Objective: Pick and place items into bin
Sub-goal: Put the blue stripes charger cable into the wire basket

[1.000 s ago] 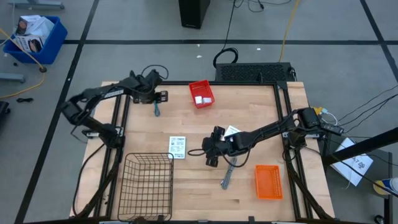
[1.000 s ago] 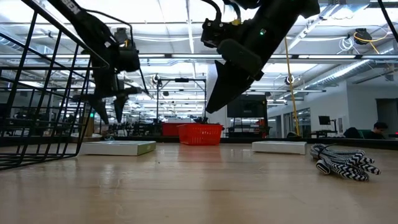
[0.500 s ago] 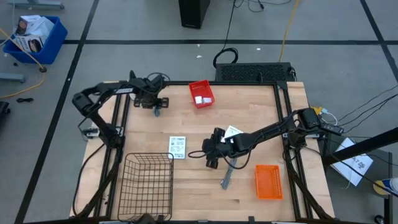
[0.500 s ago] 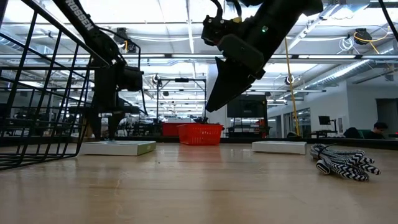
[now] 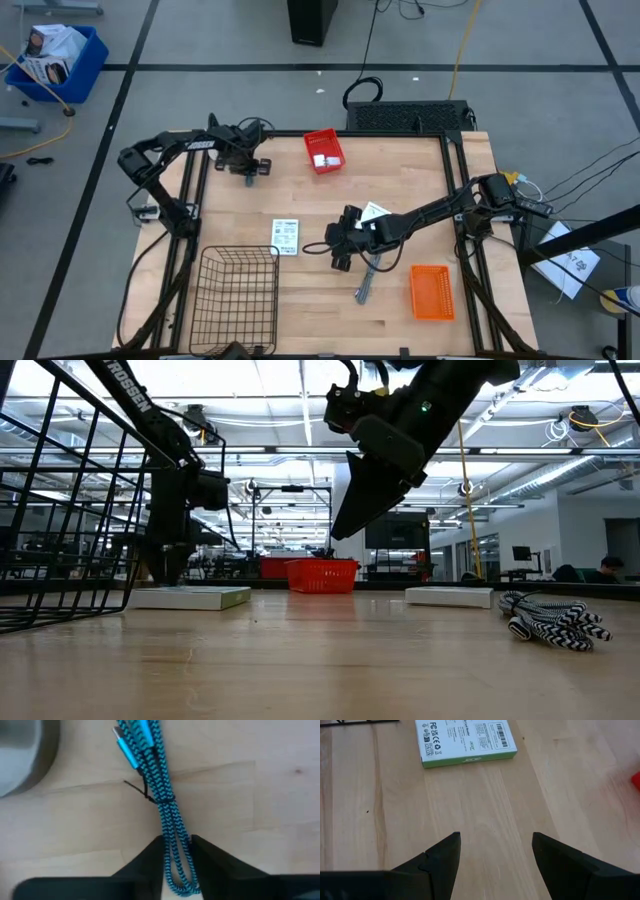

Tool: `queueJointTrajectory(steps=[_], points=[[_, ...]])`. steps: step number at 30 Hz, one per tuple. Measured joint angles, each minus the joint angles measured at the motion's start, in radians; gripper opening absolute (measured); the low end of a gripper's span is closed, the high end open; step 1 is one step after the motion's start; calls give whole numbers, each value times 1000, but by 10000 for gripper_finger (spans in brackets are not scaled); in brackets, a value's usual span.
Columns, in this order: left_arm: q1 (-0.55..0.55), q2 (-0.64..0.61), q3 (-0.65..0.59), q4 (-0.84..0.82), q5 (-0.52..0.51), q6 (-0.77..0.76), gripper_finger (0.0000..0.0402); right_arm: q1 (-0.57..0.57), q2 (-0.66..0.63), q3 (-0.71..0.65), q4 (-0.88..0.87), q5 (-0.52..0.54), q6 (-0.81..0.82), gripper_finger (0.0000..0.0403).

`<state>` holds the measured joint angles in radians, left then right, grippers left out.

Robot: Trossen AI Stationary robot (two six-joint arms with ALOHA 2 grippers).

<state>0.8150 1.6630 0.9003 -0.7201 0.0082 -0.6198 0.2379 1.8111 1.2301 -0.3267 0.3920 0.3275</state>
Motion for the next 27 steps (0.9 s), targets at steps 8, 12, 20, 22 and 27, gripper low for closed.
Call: queueJointTrajectory(steps=[8, 12, 20, 22, 27], points=[[0, -10, -25, 34, 27, 132, 11, 0, 0, 0, 0, 0, 0, 238], [-5, -37, -29, 0, 64, 194, 22, 0, 0, 0, 0, 0, 0, 238], [-14, -190, -29, -129, 68, 270, 15, 0, 0, 0, 0, 0, 1, 238], [-31, -244, -29, -166, 71, 272, 21, 0, 0, 0, 0, 0, 1, 238], [-95, -396, -29, -273, 77, 242, 9, 0, 0, 0, 0, 0, 1, 238]])
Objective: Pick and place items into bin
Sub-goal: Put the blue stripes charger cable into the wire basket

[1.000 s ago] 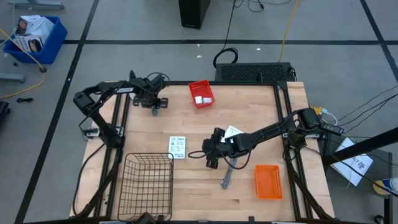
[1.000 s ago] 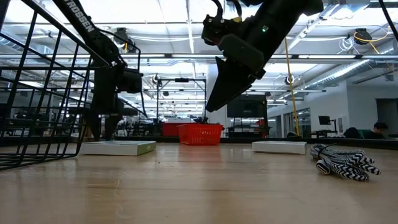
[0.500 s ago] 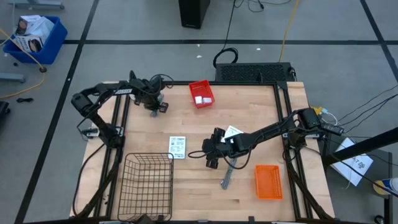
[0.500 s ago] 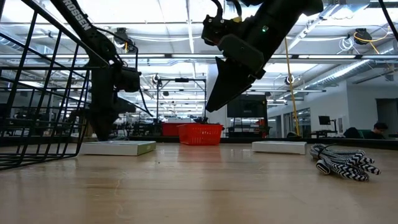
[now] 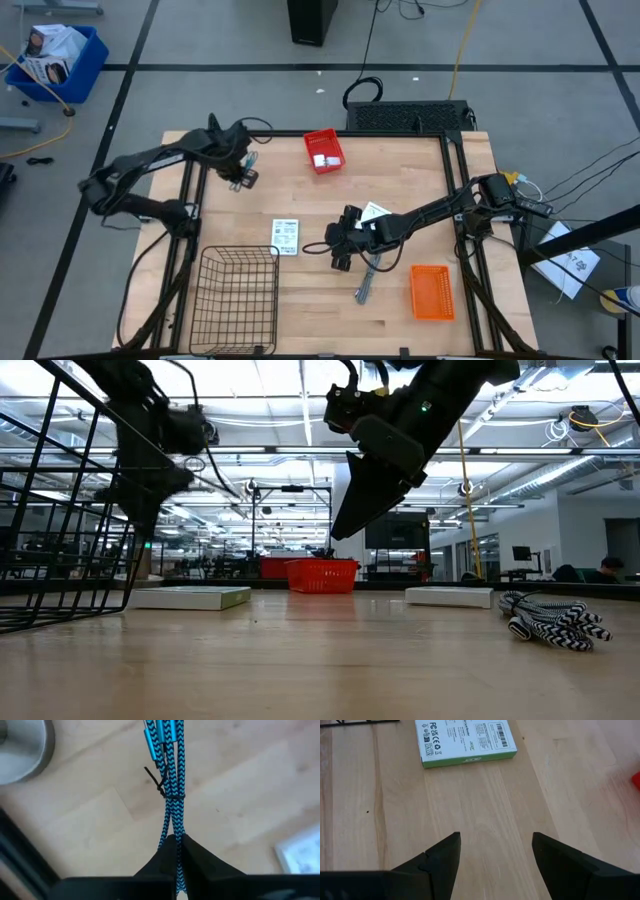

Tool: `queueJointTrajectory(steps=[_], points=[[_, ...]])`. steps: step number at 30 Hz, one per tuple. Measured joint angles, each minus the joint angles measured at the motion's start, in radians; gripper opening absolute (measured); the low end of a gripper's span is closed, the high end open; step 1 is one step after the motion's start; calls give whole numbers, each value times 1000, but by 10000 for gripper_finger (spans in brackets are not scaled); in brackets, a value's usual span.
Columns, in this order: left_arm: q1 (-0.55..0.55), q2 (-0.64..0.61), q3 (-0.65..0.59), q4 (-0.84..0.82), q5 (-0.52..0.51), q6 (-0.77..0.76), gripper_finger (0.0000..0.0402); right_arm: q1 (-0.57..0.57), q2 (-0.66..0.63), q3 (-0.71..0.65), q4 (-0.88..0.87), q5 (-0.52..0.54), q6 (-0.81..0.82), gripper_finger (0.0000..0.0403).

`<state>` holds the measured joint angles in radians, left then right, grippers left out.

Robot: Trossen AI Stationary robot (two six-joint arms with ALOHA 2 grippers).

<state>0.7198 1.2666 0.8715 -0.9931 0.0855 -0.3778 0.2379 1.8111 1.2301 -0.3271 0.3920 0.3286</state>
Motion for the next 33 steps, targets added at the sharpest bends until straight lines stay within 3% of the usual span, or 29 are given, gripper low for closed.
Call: queueJointTrajectory(steps=[8, 15, 20, 23, 28, 33], points=[[-230, -263, 0, -222, 27, -220, 12, 0, 0, 0, 0, 1, 0, 238], [-484, -434, 1, -216, 128, -444, 17, 0, 0, 0, 7, 2, 0, 238], [-676, -476, 1, -201, 206, -598, 8, -3, 0, 0, 13, 3, 0, 238], [-796, -476, 1, -142, 206, -668, 10, -3, 0, 0, 13, 4, 0, 238], [-975, -475, 1, 99, 203, -748, 11, -3, 0, 0, 13, 6, 7, 238], [-1155, -449, 2, 237, 77, -760, 11, -3, 0, 0, 12, 6, 12, 238]])
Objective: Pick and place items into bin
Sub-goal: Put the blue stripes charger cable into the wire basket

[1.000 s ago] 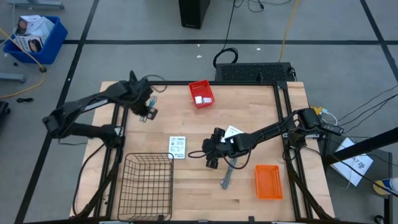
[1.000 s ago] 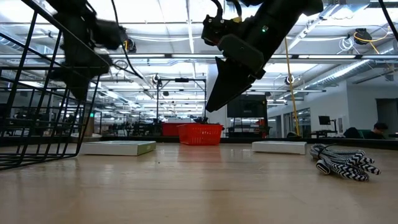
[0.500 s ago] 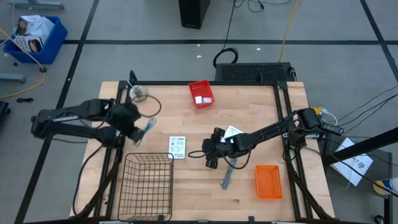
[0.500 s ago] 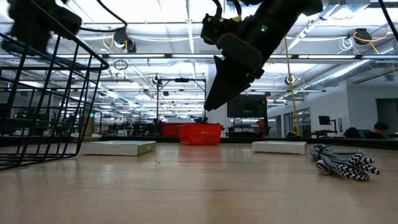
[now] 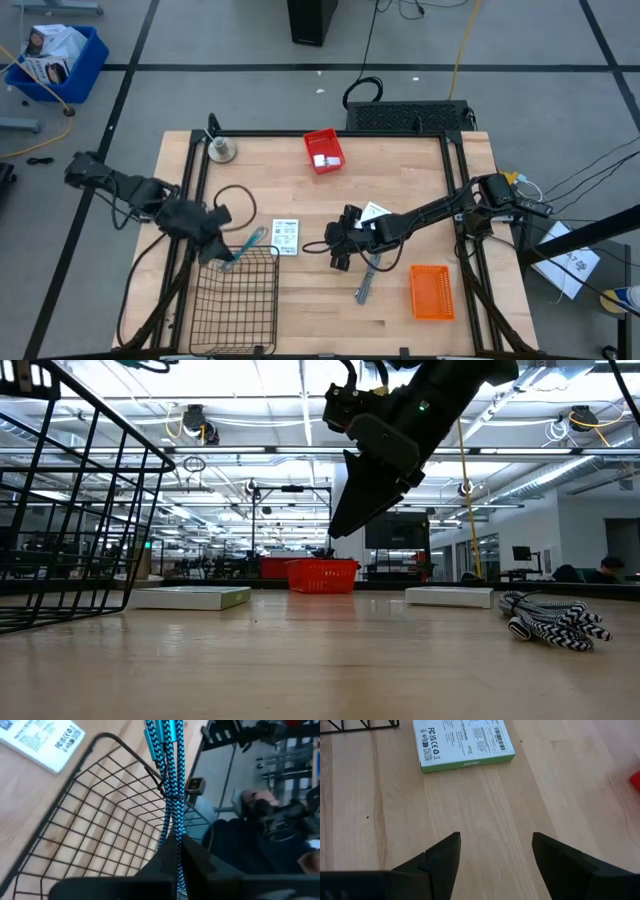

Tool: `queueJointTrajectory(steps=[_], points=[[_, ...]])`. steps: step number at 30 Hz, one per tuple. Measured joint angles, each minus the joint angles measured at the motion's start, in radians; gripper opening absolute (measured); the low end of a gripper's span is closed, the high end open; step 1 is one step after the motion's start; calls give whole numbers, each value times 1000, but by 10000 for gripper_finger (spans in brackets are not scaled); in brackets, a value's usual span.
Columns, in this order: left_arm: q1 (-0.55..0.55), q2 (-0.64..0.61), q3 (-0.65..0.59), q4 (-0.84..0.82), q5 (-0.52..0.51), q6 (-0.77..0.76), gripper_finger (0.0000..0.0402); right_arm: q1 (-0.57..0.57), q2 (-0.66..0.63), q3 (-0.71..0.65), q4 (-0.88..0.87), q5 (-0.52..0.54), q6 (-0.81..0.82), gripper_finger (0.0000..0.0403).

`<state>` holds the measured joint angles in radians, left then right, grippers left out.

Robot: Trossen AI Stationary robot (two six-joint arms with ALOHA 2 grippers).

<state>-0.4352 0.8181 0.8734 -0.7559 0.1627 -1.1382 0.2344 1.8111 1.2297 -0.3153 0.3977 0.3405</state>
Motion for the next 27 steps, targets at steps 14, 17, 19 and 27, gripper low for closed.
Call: queueJointTrajectory(steps=[14, 17, 19, 27], points=[[-300, 321, 0, 89, -116, -165, 13, 0, 0, 0, -2, -1, 14, 238], [-311, 383, 0, 65, -116, -173, 6, -1, 0, 0, 1, -1, 14, 238], [-311, 417, 0, 57, -106, -181, 9, -3, 0, 0, 4, -2, 14, 238], [-309, 534, 0, 57, -78, -201, 24, -8, 0, 0, 13, -2, 14, 238]])
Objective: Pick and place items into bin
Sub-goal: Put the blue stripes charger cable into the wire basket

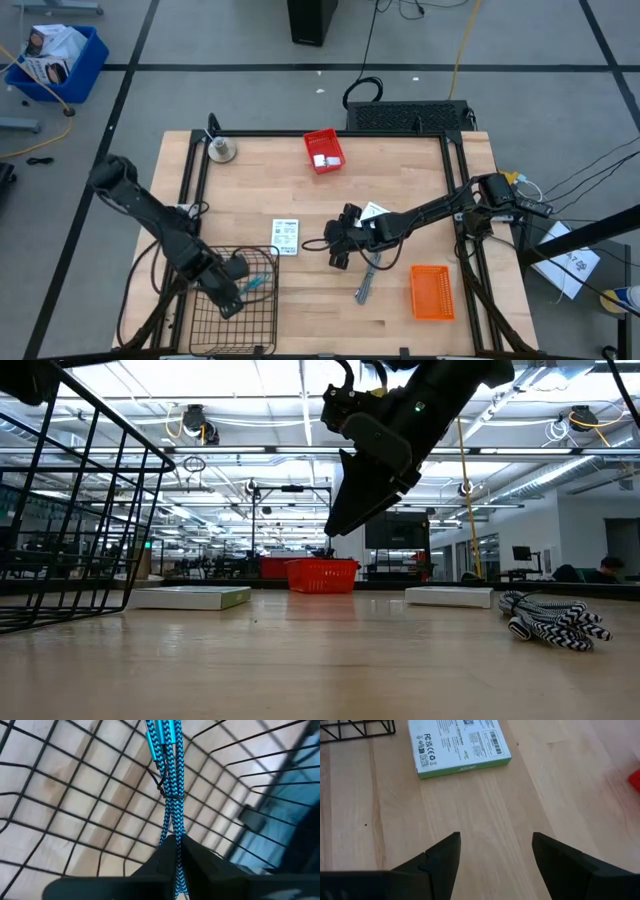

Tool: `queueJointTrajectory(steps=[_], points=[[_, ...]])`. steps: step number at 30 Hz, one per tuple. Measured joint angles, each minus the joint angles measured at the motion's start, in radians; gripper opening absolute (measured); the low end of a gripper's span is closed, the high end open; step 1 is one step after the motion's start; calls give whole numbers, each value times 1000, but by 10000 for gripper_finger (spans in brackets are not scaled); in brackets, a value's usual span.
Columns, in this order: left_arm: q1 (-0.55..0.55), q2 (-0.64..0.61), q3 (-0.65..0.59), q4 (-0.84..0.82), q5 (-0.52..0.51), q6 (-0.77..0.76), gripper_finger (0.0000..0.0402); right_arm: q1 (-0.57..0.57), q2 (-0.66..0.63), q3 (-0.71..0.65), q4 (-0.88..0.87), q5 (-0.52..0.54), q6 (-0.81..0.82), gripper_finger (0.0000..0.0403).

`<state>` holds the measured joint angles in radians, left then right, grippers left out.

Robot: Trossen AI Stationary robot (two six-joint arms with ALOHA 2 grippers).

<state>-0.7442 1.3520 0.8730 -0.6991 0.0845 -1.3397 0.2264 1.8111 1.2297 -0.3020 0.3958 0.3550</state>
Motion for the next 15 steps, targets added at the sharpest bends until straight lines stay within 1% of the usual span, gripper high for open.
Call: queueJointTrajectory(steps=[4, 7, 9, 15], points=[[5, 28, 0, 4, -9, 52, 11, 0, 0, 0, 5, -4, 0, 238], [9, 32, 0, 4, -31, 69, 14, 0, 0, 0, 6, -5, 0, 238], [16, 32, 0, 4, -36, 68, 30, 0, 0, 0, 6, -5, 0, 238], [30, 32, 0, 4, -47, 77, 104, 0, 0, 0, 7, -5, 0, 238]])
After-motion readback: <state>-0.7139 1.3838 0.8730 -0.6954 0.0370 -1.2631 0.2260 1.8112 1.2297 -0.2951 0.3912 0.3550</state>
